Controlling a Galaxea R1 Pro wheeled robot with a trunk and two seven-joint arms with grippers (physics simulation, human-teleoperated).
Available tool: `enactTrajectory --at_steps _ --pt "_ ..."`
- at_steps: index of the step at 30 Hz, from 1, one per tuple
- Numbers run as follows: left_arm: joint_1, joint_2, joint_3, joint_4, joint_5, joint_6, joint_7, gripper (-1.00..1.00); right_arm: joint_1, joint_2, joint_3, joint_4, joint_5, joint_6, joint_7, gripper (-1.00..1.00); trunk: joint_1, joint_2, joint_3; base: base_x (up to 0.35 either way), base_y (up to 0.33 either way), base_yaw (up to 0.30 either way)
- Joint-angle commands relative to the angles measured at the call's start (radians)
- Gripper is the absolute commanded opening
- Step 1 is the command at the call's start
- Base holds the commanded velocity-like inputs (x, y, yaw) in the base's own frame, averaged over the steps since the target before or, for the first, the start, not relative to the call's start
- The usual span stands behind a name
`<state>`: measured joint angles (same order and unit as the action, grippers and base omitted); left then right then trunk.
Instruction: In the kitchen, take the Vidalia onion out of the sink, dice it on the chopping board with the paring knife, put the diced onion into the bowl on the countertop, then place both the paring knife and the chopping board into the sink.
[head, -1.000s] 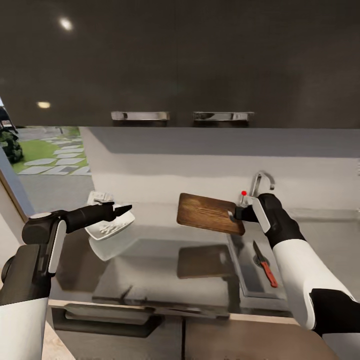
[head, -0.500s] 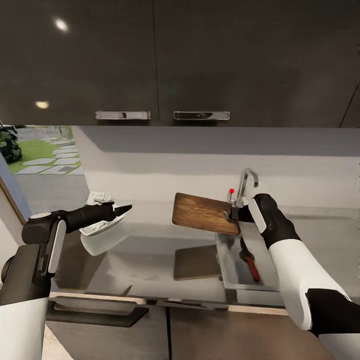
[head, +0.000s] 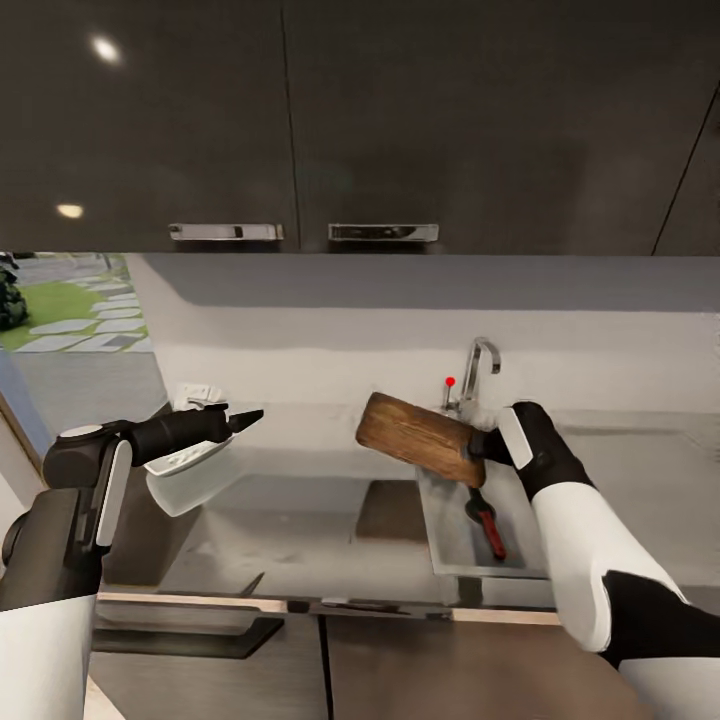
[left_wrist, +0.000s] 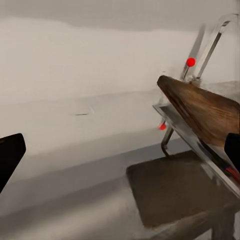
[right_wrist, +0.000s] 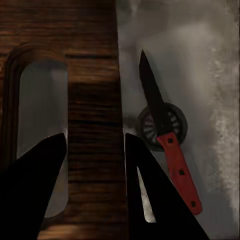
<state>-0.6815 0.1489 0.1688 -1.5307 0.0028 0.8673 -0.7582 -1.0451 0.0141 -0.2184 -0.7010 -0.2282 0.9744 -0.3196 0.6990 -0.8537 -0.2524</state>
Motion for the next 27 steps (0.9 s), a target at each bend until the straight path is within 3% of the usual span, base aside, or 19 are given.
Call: enactTrajectory --at_steps 1,4,6,7,10,14,17,21,27 --pt "-0.001 0.000 0.001 0.000 0.000 0.007 -0.004 1.00 -0.001 0.005 -0.017 0.002 -0.071 -0.027 -0.032 -1.00 0.000 -0.001 -0.001 0.000 0.000 -0.025" --pt "-0.001 0.000 0.001 0.000 0.000 0.007 -0.004 1.00 -0.001 0.018 -0.106 0.027 -0.072 -0.130 -0.173 -1.00 0.000 -0.001 -0.001 0.000 0.000 -0.011" --pt "-0.001 0.000 0.001 0.000 0.000 0.007 -0.004 1.00 -0.001 0.021 -0.150 0.045 -0.073 -0.174 -0.221 -1.00 0.000 -0.001 -0.001 0.000 0.000 -0.004" --pt "-0.001 0.000 0.000 0.000 0.000 0.007 -0.004 1.00 -0.001 0.023 -0.204 0.058 -0.074 -0.220 -0.261 -1.00 0.000 -0.001 -0.001 0.000 0.000 -0.001" --pt "-0.001 0.000 0.000 0.000 0.000 0.007 -0.004 1.00 -0.001 0.024 -0.260 0.069 -0.073 -0.259 -0.321 -1.00 0.000 -0.001 -0.001 0.000 0.000 0.000" --pt "-0.001 0.000 0.000 0.000 0.000 0.007 -0.004 1.00 -0.001 0.024 -0.335 0.081 -0.075 -0.323 -0.450 -1.00 0.000 -0.001 -0.001 0.000 0.000 0.000" --pt "-0.001 0.000 0.000 0.000 0.000 0.007 -0.004 1.00 -0.001 0.025 -0.363 0.095 -0.092 -0.390 -0.507 -1.00 0.000 -0.001 -0.001 0.000 0.000 0.000" --pt "-0.001 0.000 0.000 0.000 0.000 0.007 -0.004 1.00 -0.001 0.026 -0.367 0.127 -0.105 -0.411 -0.514 -1.00 0.000 -0.001 -0.001 0.000 0.000 0.000" --pt "-0.001 0.000 0.000 0.000 0.000 0.007 -0.004 1.00 -0.001 0.026 -0.369 0.185 -0.113 -0.508 -0.518 -1.00 0.000 -0.001 -0.001 0.000 0.000 0.000"
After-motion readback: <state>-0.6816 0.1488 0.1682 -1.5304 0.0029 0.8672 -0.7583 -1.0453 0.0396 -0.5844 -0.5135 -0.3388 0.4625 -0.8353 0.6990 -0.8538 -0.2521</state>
